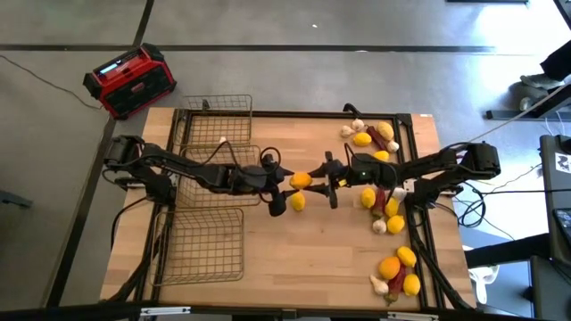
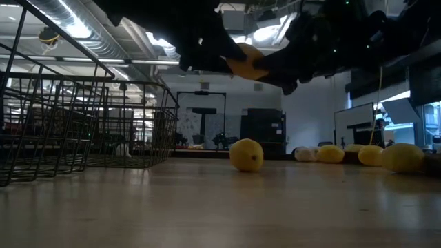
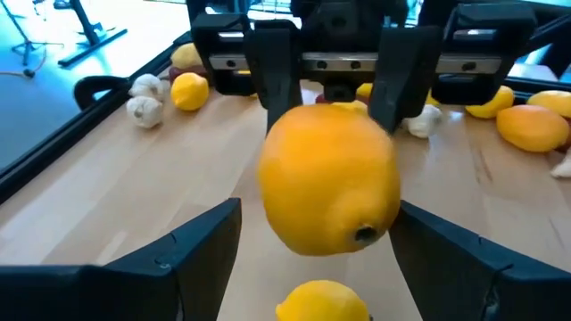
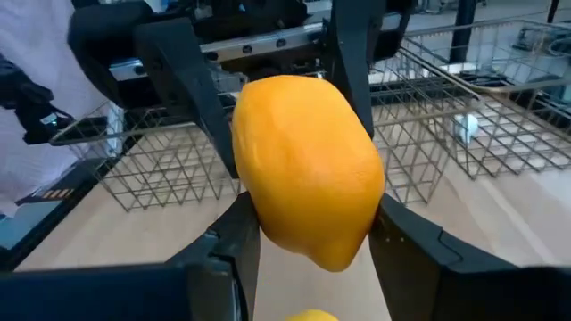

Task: Sort produce into baskets
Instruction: Put the lemon in the middle wire basket

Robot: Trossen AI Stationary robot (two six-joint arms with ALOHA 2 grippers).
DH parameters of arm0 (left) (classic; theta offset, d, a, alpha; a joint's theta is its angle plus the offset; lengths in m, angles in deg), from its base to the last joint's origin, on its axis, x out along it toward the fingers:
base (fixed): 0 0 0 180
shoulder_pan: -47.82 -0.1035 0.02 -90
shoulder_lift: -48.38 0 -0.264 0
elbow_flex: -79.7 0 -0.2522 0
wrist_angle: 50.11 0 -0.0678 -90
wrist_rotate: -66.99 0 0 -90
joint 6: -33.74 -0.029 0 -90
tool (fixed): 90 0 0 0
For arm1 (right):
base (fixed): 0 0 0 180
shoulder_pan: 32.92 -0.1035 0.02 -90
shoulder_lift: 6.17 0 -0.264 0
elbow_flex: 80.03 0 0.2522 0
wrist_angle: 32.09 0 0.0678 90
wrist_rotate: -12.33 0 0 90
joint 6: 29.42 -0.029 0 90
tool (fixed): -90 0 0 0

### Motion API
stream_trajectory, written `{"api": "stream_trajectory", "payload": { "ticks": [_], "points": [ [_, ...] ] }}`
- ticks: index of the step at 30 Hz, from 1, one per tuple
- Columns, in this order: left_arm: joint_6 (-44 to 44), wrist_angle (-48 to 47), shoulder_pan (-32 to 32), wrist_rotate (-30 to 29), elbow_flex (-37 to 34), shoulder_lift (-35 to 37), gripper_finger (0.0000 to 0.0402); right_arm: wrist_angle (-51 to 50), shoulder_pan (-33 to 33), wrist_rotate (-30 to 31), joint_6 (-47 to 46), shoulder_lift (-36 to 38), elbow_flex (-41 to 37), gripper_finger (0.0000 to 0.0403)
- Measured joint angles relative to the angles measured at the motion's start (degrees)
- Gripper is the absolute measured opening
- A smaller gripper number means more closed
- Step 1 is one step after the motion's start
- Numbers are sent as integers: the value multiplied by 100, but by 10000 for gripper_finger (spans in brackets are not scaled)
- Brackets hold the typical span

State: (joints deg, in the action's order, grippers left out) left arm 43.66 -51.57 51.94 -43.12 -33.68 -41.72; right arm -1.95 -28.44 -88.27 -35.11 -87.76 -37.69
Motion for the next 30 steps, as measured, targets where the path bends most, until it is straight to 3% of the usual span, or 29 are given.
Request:
{"api": "stream_trajectory", "payload": {
  "ticks": [15,30],
  "points": [
    [-62,633,-18,367,-2,0,276,-49,-8,2,4,0,-22,160],
    [-112,438,-42,375,-2,7,207,36,-1,43,19,-9,0,160]
  ]
}}
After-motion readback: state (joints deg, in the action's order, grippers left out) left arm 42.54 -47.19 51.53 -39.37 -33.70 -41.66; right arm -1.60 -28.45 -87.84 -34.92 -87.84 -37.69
